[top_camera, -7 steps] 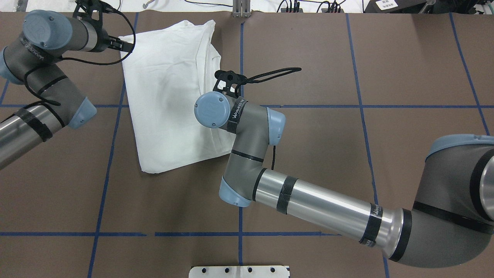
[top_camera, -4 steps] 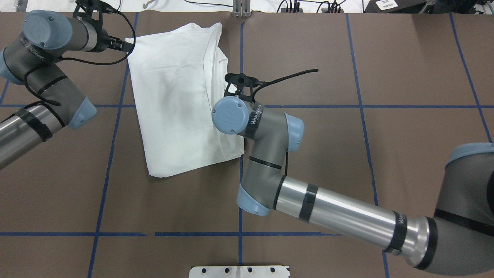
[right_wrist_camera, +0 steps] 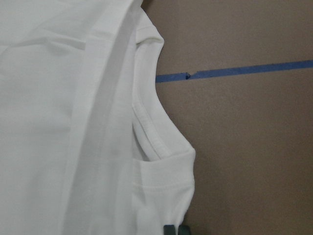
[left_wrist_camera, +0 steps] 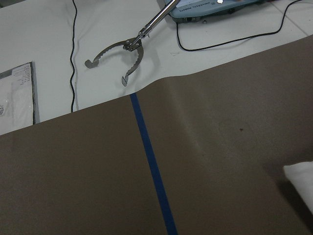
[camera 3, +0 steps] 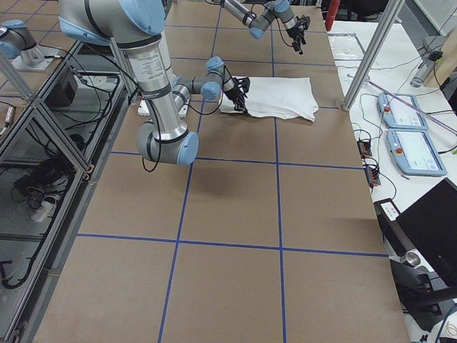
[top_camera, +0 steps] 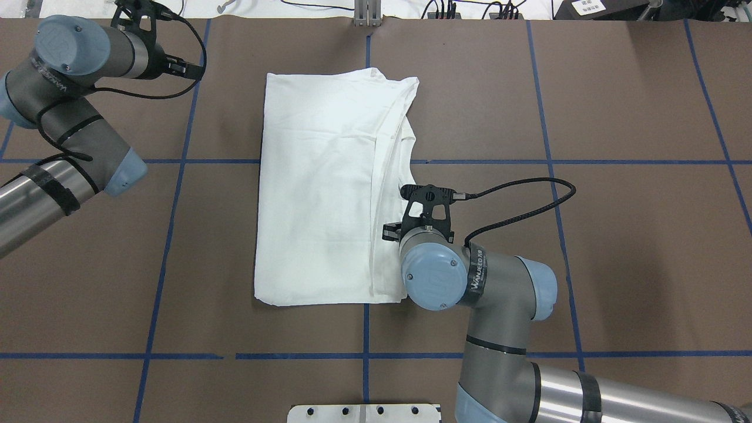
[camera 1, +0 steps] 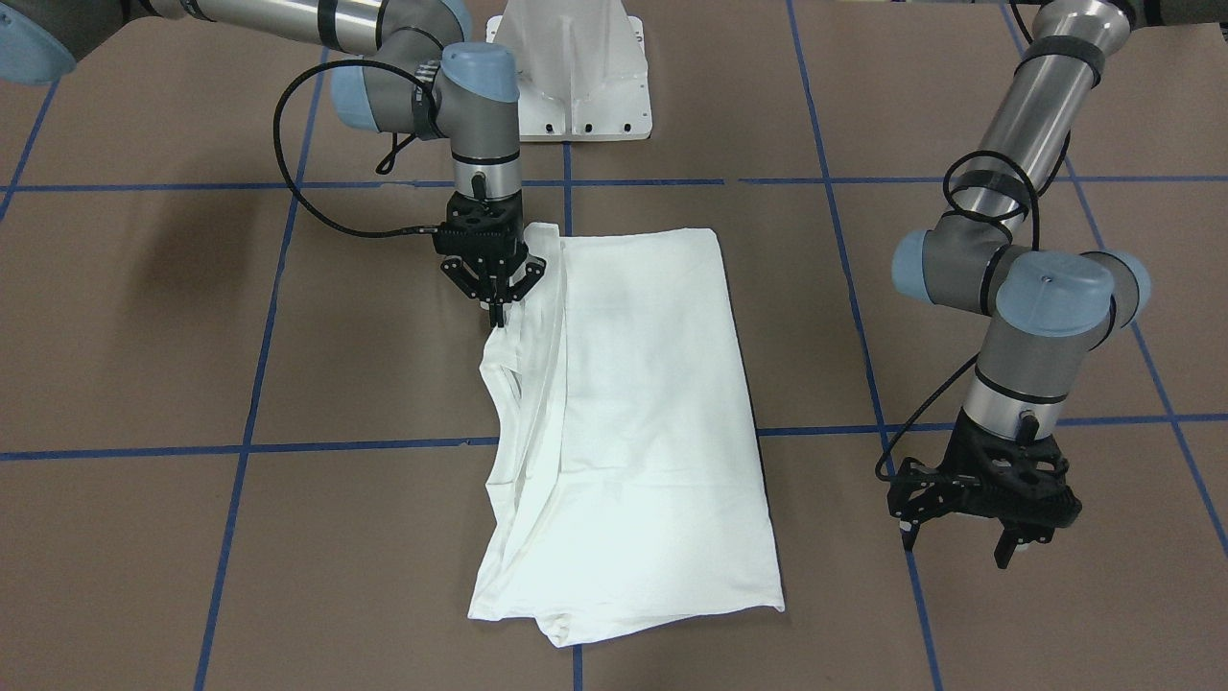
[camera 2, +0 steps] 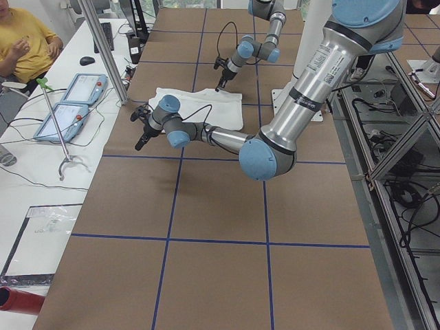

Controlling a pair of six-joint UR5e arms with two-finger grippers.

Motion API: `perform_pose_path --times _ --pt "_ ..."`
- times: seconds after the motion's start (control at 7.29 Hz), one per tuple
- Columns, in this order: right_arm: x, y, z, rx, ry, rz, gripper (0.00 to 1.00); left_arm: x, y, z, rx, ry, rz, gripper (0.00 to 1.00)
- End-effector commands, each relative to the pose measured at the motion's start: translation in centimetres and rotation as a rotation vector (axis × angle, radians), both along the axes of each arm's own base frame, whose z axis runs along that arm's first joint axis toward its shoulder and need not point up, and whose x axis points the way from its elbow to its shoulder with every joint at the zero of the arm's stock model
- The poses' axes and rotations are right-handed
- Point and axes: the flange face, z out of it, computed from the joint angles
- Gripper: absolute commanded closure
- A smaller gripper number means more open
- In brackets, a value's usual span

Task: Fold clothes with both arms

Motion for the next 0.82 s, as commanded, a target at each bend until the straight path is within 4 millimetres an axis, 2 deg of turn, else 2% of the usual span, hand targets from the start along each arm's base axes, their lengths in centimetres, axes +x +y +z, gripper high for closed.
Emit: perform_pose_path --times 0.0,0.14,0.27,0.41,0.55,0.69 --pt "0.4 1.3 0.5 0.006 0.008 -0.008 0.55 -0.3 0.5 0.1 0.003 0.003 0.002 0.00" --pt "0.9 1.1 0.8 0.019 0.019 -0.005 0.01 -0.4 0.9 0.1 0.007 0.006 0.003 0.00" --pt "2.4 -0.6 -0.4 0.028 0.007 -0.005 0.00 -0.4 0.9 0.0 0.007 0.006 0.003 0.00" --pt "2.9 -2.5 -2.4 0.004 0.010 -0.044 0.00 -0.4 0.9 0.0 0.008 0.005 0.004 0.00" --pt "1.8 -3.5 -6.4 -0.019 0.043 -0.043 0.00 -0.3 1.0 0.0 0.003 0.012 0.017 0.00" --pt "-1.4 -4.8 -9.5 -0.039 0.086 -0.043 0.00 -0.5 1.3 0.4 -0.001 0.012 0.021 0.00"
